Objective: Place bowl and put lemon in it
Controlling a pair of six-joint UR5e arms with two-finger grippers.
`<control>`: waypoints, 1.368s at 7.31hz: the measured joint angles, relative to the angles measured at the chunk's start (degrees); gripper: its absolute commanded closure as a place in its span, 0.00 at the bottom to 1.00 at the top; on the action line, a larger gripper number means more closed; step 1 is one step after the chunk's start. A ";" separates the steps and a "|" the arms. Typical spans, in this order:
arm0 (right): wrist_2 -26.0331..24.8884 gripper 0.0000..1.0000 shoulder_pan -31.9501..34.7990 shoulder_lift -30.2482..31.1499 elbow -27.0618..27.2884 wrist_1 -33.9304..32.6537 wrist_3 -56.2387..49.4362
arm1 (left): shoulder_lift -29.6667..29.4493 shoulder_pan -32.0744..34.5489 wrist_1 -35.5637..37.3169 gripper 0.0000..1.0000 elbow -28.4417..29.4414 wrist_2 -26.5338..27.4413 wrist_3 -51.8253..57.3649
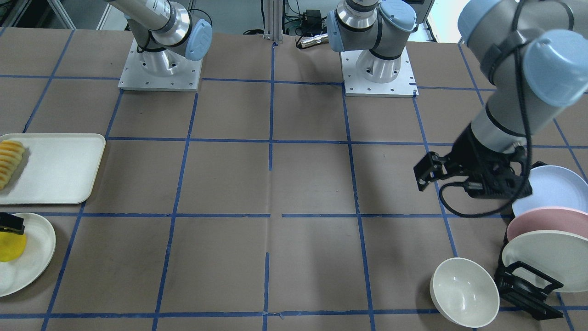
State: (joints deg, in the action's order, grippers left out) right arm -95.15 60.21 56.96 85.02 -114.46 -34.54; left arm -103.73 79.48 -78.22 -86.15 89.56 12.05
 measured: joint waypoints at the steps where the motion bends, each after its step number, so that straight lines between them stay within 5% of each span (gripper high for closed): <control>1: 0.36 0.05 0.00 -0.54 0.00 -0.07 0.20 | -4.79 -1.63 2.32 0.00 3.66 0.56 4.04; 2: 0.51 0.05 0.00 -0.99 -0.09 -0.18 0.32 | -9.75 -3.00 3.55 0.00 7.70 1.20 6.94; 3: 0.54 0.17 0.00 -1.53 -0.30 -0.33 0.39 | -14.35 -4.43 4.77 0.00 10.95 1.50 9.11; 4: 0.52 0.36 0.00 -2.04 -0.57 -0.47 0.42 | -18.13 -5.67 6.47 0.00 12.84 1.59 10.73; 6: 0.52 0.94 0.00 -2.31 -0.82 -0.60 0.44 | -23.51 -6.69 9.80 0.00 14.35 1.45 11.42; 10: -0.03 1.00 0.05 0.08 -1.60 0.03 0.53 | -28.82 -7.19 10.83 0.00 17.24 1.13 10.81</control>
State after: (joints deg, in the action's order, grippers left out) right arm -95.18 60.25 57.04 83.42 -114.43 -34.01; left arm -132.55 72.30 -67.39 -68.90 90.69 22.85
